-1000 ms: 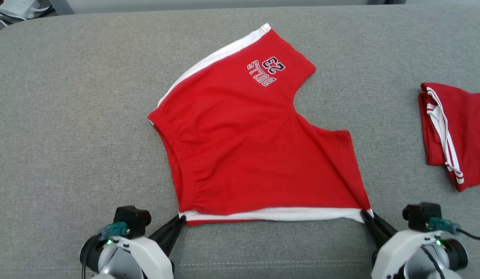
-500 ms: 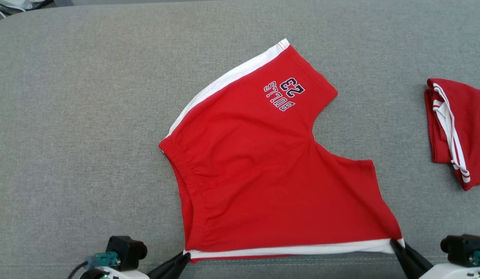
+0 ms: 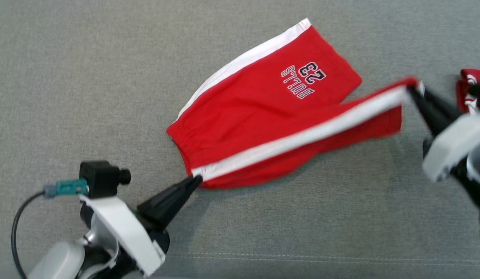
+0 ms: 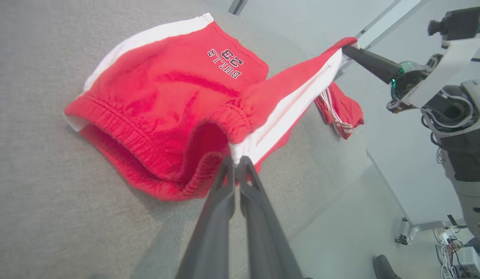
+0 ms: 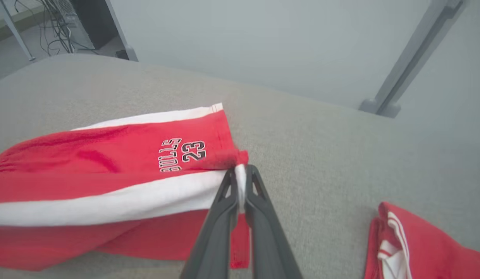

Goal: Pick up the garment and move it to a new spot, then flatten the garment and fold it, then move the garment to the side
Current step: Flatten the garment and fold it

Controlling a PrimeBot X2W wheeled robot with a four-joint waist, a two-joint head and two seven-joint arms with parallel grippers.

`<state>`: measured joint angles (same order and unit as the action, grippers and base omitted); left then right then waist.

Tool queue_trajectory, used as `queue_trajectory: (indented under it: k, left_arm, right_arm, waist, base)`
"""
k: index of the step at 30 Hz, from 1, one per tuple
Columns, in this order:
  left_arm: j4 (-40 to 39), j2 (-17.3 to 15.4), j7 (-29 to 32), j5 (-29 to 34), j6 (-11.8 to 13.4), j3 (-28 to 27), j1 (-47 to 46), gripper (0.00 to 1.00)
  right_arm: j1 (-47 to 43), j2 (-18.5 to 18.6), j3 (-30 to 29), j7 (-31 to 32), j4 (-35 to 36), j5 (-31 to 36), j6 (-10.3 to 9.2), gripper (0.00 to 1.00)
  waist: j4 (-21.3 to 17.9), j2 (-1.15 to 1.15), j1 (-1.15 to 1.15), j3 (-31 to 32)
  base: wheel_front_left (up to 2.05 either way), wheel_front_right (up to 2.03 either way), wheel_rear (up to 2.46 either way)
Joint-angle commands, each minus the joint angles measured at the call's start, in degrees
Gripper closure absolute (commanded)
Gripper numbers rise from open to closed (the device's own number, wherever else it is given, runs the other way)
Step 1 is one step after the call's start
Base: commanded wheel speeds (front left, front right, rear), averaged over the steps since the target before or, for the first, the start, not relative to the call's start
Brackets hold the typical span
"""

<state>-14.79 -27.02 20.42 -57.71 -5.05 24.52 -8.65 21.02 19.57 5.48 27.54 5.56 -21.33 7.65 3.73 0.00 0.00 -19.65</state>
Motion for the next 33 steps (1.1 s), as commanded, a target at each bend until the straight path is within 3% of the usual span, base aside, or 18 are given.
queue_trajectory:
  k: [1,10,19,23,24,26,27,29,33]
  left_arm:
    - [-0.53,-0.97,-0.25,-0.50,-0.45,-2.74,-3.39,1.00]
    - [12.83,5.95,-2.92,-7.39,-2.36,-0.32,-17.10,1.00]
    - [21.68,7.75,-6.97,-13.73,-2.43,7.81,-25.65,1.00]
    - [23.79,7.66,-9.07,-15.51,-2.43,10.78,-27.65,1.00]
    - [24.09,7.69,-9.41,-16.20,-2.43,11.49,-28.03,1.00]
    - [24.95,7.28,-10.48,-16.59,-2.43,12.70,-28.77,1.00]
    - [25.15,7.28,-11.41,-16.89,-2.43,13.12,-29.02,0.79]
    - [25.45,7.07,-13.39,-17.31,-2.43,13.81,-29.41,0.00]
    - [25.85,6.10,-17.60,-17.32,-2.43,15.17,-29.67,0.00]
  right_arm:
    - [3.08,1.10,1.58,-1.08,0.61,-0.73,-0.16,1.00]
    - [29.48,3.74,13.14,-8.06,-24.13,-1.88,-0.16,1.00]
    - [42.60,4.79,26.35,-13.16,-43.43,-5.74,-0.16,1.00]
    - [44.99,4.51,29.95,-15.95,-48.54,-8.04,-0.16,1.00]
    - [45.49,4.43,30.69,-16.61,-49.60,-8.65,-0.16,0.96]
    - [46.28,4.19,32.03,-18.33,-51.17,-10.05,-0.16,0.39]
    - [46.55,4.08,32.52,-19.15,-51.85,-10.95,-0.16,0.00]
    - [46.93,4.00,33.73,-21.04,-52.82,-12.29,-0.16,0.00]
    - [46.87,4.30,34.68,-25.81,-54.02,-15.47,-0.16,0.00]
  waist:
    - [1.19,0.00,0.00,-1.39]
    - [7.13,0.00,0.00,-5.80]
    - [11.93,0.00,0.00,-8.27]
    - [12.64,0.00,0.00,-8.49]
    - [12.75,0.00,0.00,-8.55]
    - [12.87,0.00,0.00,-8.62]
    - [12.88,0.00,0.00,-8.60]
    - [12.84,0.00,0.00,-8.55]
    - [12.61,0.00,0.00,-8.29]
  base:
    - [0.00,0.00,0.00]
    - [0.00,0.00,0.00]
    - [0.00,0.00,0.00]
    - [0.00,0.00,0.00]
    - [0.00,0.00,0.00]
    - [0.00,0.00,0.00]
    - [0.00,0.00,0.00]
    - [0.00,0.00,0.00]
    - [0.00,0.00,0.00]
